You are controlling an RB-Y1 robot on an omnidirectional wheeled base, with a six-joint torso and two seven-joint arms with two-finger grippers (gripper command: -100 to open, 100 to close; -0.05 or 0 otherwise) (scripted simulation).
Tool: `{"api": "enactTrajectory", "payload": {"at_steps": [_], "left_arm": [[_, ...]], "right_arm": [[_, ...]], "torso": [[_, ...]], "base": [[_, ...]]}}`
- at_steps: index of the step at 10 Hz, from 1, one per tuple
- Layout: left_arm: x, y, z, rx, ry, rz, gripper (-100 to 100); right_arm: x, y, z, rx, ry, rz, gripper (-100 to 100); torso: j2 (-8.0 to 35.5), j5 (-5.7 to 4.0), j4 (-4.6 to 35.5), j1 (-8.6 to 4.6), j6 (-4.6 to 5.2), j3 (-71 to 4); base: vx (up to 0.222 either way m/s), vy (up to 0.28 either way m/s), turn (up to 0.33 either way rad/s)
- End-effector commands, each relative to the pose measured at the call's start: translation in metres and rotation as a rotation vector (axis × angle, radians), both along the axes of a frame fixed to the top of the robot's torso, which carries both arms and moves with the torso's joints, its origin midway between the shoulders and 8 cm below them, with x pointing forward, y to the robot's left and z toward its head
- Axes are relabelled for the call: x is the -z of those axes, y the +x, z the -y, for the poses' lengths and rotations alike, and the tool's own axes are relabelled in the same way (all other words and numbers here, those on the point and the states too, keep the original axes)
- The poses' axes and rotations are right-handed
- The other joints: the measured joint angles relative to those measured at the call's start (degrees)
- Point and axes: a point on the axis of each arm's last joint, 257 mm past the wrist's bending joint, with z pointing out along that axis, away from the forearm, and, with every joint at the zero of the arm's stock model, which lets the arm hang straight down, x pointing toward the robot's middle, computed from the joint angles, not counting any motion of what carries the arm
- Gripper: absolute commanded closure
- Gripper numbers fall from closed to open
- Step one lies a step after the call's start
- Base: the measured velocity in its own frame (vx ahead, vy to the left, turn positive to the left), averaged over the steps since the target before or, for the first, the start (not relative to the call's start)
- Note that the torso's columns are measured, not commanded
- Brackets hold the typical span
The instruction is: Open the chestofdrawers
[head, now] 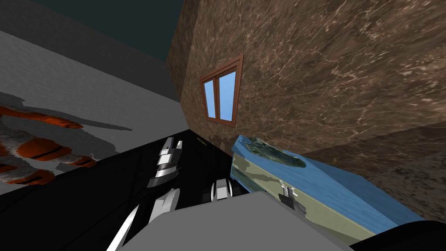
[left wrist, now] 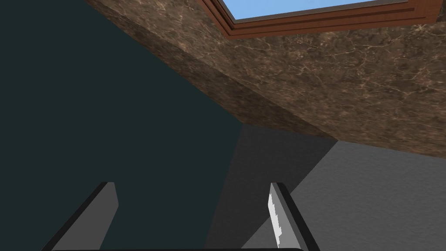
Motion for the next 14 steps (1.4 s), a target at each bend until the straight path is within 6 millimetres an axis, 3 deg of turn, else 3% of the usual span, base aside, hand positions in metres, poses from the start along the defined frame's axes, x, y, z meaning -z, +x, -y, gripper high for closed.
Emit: {"api": "enactTrajectory", "payload": {"at_steps": [1, 5, 7, 10, 11, 12, 14], "left_arm": [[0.0, 0.0, 0.0, 0.0, 0.0, 0.0, 0], [0.0, 0.0, 0.0, 0.0, 0.0, 0.0, 0], [0.0, 0.0, 0.0, 0.0, 0.0, 0.0, 0], [0.0, 0.0, 0.0, 0.0, 0.0, 0.0, 0], [0.0, 0.0, 0.0, 0.0, 0.0, 0.0, 0], [0.0, 0.0, 0.0, 0.0, 0.0, 0.0, 0], [0.0, 0.0, 0.0, 0.0, 0.0, 0.0, 0]], "right_arm": [[-0.003, -0.012, 0.008, -0.006, 0.003, -0.005, 100], [-0.005, -0.032, 0.021, -0.014, 0.017, -0.025, 100], [-0.008, -0.031, 0.022, -0.012, 0.007, -0.017, 100], [-0.006, -0.042, 0.009, -0.033, 0.014, -0.02, 100], [-0.01, -0.039, 0.014, -0.027, 0.001, -0.014, 100], [-0.02, -0.052, 0.032, -0.033, -0.002, -0.014, -100], [-0.032, -0.063, 0.05, -0.041, -0.007, -0.014, -100]], "torso": [[-0.2, 0.1, 0.0, -0.07, 0.08, -0.2], [0.0, 0.37, 0.1, 0.24, -0.09, -0.1], [0.0, 0.38, 0.1, 0.25, 0.01, -0.2], [0.3, 0.38, 0.1, 0.59, 0.03, 0.0], [0.2, 0.4, 0.1, 0.44, -0.01, 0.0], [-0.1, 0.55, 0.1, 0.23, -0.01, -0.2], [-0.3, 0.83, 0.0, 0.8, 0.04, -0.5]], "base": [[-0.031, 0.117, -0.001], [-0.031, 0.142, -0.038], [-0.021, 0.072, -0.016], [-0.099, 0.104, -0.063], [-0.059, 0.054, -0.014], [0.032, 0.073, -0.06], [0.097, 0.104, -0.068]]}}
